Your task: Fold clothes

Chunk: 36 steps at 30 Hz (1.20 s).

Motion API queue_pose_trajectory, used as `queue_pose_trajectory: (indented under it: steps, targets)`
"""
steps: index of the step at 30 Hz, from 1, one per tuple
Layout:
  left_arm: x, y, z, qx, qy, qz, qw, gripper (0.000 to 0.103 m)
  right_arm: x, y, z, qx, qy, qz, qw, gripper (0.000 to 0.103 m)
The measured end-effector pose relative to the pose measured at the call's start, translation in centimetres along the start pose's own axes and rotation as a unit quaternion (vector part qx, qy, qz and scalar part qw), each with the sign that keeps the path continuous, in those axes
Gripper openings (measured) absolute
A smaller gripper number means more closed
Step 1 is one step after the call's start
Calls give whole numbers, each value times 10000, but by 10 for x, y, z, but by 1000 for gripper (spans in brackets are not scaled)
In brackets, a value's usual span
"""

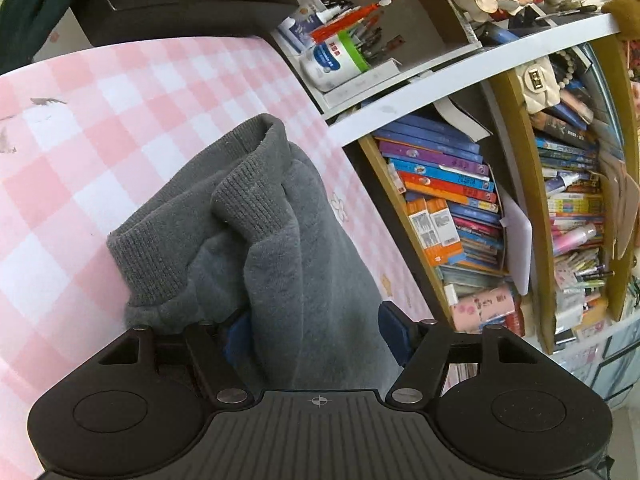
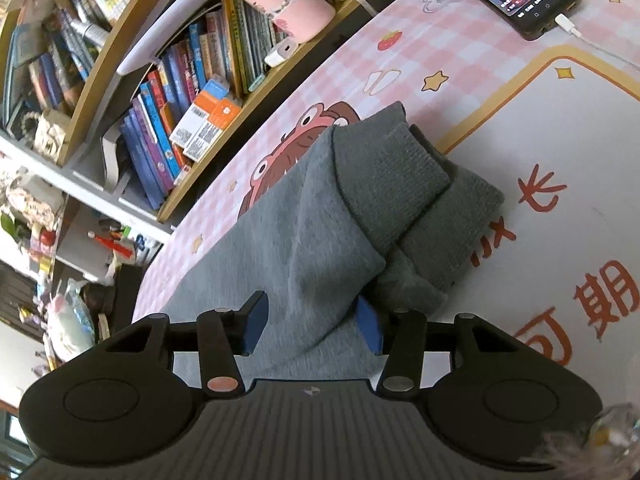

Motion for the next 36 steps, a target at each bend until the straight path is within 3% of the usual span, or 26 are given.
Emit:
queue_pose_trajectory:
  steps: [2, 5, 7, 9, 13, 17, 18, 20, 23, 25, 27, 33, 36]
  targets:
    - [3, 0, 2, -34, -1, 22, 10000, 58, -2, -5, -3, -71, -15, -141, 9999, 46]
    - [8, -1, 4, -125, 14, 109, 9999, 39, -6, -11, -8, -188, -47, -331, 9993, 44]
    - [8, -3, 5, -221, 62, 155, 9996, 24, -7, -16, -11, -268, 47, -331, 9991, 23]
    - [7, -5, 7, -321, 122, 180, 9992, 10, -1, -21, -14, -341, 40, -136, 9993, 14]
    - [-26, -19, 19, -650, 563, -85, 9963, 6, 31, -46, -1, -950, -182, 503, 9940, 10]
    - [-61, -27, 59, -1049, 1271, -247, 9860, 6, 83, -62, 53, -1933, -939, 1060, 9709, 9]
    - [-61, -25, 70, -1106, 1261, -377, 9851, 6, 81, -57, 59, -1934, -821, 1192, 9704, 9]
    - [-44, -20, 81, -1031, 974, -459, 9888, 6, 76, -46, 71, -1923, -563, 1454, 9689, 9]
    - [12, 6, 69, -383, 108, -122, 9991, 6, 21, -20, 46, -932, 7, 904, 9915, 9]
    - [31, 24, 61, -97, -142, -65, 9998, 6, -12, -3, 30, -507, 329, 437, 9972, 9]
    - [33, 32, 62, -92, -196, -203, 9996, 6, -22, 3, 28, -536, 281, 269, 9978, 10]
    - [27, 29, 58, -63, -339, -435, 9985, 11, -17, -5, 26, -671, 117, 172, 9975, 29]
    - [27, 30, 56, -70, -324, -424, 9986, 11, -16, -12, 21, -727, 166, 31, 9972, 27]
Point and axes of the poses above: each gripper's, at about its wrist camera, not at the fingertips, and z roughly against the way its jaws point, x to its left, y to its underside, the point moved 7 cm from there along -z, roughly the way its jaws point, and after that the axes turned 1 degree about z, right-handed, at the moved point
